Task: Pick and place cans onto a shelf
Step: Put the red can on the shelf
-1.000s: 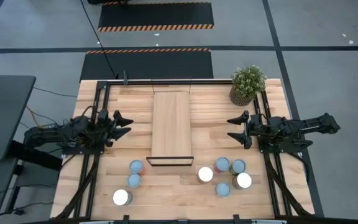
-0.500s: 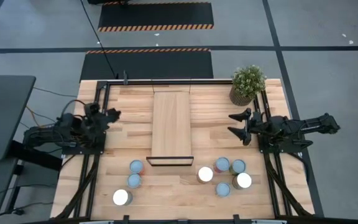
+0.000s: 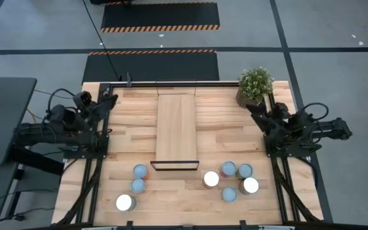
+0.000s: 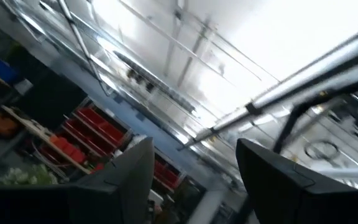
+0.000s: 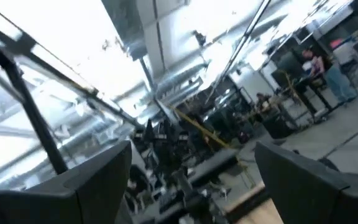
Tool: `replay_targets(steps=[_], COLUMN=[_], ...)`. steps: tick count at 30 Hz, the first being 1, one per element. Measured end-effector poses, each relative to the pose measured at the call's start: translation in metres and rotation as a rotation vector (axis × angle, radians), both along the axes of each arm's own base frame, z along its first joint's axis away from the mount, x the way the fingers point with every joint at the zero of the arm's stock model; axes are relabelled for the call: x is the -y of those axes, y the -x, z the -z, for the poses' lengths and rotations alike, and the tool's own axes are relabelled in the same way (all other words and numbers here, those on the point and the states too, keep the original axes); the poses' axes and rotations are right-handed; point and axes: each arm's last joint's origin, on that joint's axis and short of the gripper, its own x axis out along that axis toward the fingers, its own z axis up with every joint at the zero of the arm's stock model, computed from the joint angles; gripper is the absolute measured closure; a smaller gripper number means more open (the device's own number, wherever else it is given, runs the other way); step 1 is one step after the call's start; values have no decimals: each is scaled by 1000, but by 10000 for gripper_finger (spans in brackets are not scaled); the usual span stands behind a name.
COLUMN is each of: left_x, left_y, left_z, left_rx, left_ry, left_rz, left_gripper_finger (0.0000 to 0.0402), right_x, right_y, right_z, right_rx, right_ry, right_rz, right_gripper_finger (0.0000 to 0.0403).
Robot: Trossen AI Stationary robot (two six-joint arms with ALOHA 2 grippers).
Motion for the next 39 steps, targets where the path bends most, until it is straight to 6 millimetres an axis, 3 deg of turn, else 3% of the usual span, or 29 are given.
replay_targets(steps=[5, 14, 24, 29, 32, 39], left_x=[0, -2, -2, 0, 2, 11], left_y=[-5, -21, -36, -36, -36, -38], left_z=[-10, -3, 8, 6, -3, -23], left_rx=[-5, -46, -143, -162, -258, -714], left_ry=[-15, 105, 197, 234, 235, 257], left_rz=[7, 38, 87, 206, 231, 263], left_gripper_finger=[168, 168, 168, 169, 176, 197], right_x=[3, 4, 5, 5, 5, 5], right_y=[-4, -28, -41, -48, -51, -55], right_z=[-17, -32, -59, -68, -70, -78], right_rx=[-58, -210, -232, -272, -322, -351], right_ry=[19, 90, 172, 206, 210, 234], right_rz=[47, -26, -4, -3, -7, 0], right_gripper_finger=[54, 54, 54, 54, 54, 54])
